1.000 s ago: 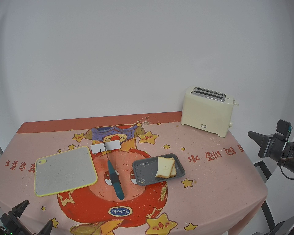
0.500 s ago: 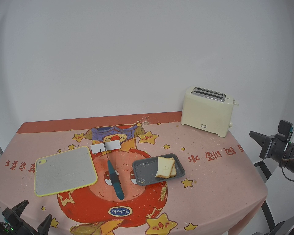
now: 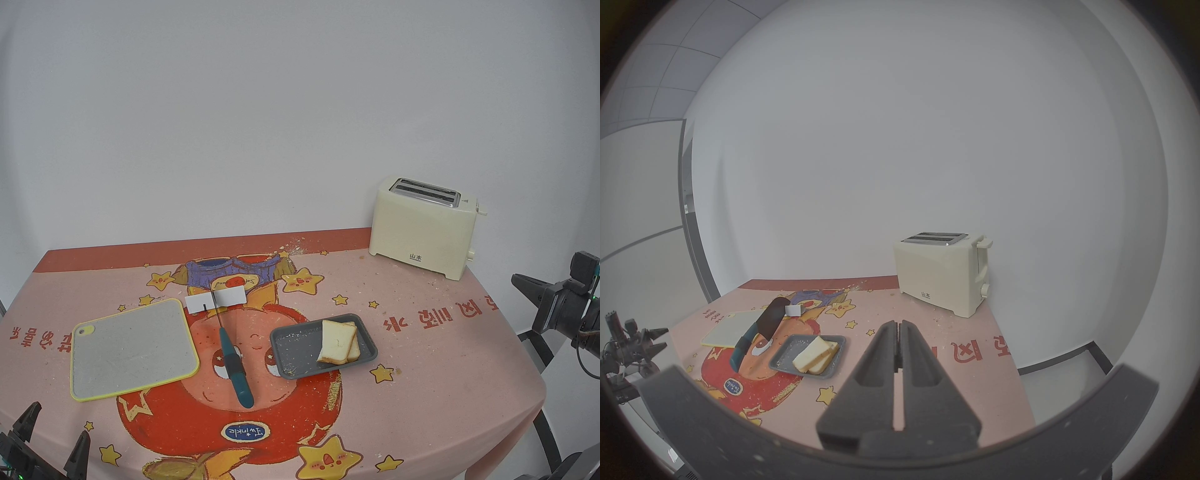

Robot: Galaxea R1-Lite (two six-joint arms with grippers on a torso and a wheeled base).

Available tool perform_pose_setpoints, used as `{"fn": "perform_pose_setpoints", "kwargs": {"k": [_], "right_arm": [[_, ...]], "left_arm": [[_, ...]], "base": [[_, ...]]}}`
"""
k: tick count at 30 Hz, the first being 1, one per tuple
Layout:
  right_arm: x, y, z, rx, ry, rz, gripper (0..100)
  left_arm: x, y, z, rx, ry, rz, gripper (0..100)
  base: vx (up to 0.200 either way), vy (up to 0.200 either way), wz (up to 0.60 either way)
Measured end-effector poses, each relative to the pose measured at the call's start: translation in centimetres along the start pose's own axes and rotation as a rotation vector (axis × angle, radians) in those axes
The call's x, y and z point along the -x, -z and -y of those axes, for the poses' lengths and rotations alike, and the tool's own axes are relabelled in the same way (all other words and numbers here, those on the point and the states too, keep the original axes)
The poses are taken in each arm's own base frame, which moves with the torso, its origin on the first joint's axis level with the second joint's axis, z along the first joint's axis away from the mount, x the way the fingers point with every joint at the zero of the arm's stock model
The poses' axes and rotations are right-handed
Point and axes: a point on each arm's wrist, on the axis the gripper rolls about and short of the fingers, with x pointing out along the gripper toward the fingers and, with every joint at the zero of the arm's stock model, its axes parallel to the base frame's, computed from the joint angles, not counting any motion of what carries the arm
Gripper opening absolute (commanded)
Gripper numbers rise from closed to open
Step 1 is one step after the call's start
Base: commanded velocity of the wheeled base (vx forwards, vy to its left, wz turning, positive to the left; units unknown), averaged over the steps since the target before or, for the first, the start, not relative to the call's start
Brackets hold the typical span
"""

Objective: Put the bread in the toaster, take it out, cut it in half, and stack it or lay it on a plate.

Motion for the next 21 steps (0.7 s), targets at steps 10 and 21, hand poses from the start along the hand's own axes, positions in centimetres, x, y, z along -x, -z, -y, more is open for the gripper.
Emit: {"fn": "perform_pose_setpoints", "kwargs": {"k": [10,21], "right_arm": [[0.1,0.5,0.0,0.023,-0.002,-0.012,0],[1.2,0.5,0.3,0.03,0.063,0.022,0]], "left_arm": [[0.7,-0.1,-0.1,0.012,0.022,0.107,100],[0.8,0.2,-0.4,0.074,-0.11,0.105,100]], "base": [[0.0,0.0,0.0],[0.0,0.0,0.0]]}}
